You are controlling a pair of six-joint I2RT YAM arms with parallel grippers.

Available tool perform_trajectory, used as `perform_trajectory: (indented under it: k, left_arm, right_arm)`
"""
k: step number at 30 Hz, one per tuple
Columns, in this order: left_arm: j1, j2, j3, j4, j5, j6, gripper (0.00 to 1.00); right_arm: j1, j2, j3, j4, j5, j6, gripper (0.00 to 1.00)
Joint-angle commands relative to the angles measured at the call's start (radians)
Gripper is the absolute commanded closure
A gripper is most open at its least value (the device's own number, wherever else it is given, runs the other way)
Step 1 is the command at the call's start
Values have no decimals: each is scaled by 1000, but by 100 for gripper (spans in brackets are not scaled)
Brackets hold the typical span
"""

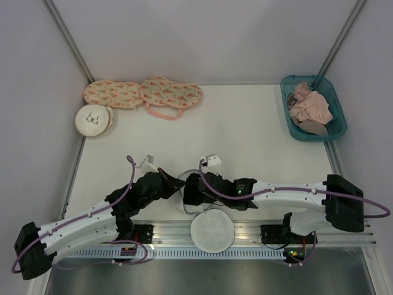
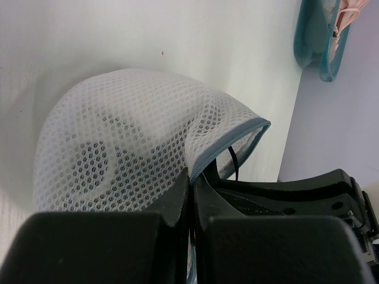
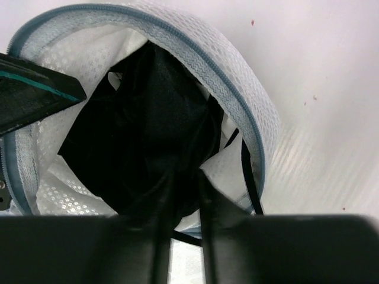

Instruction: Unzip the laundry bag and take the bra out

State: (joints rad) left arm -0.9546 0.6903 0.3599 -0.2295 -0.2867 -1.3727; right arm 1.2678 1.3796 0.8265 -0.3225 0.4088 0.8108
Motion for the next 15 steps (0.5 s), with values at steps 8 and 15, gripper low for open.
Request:
perform_trajectory:
  k: [8, 15]
  left_arm:
    - [2, -8, -6, 25, -3, -26, 98]
    - [4, -2, -1, 18, -26, -22, 98]
  right_arm:
    - [7, -131, 3, 120, -88, -59, 100]
    - [7, -354, -6, 163, -317, -151, 99]
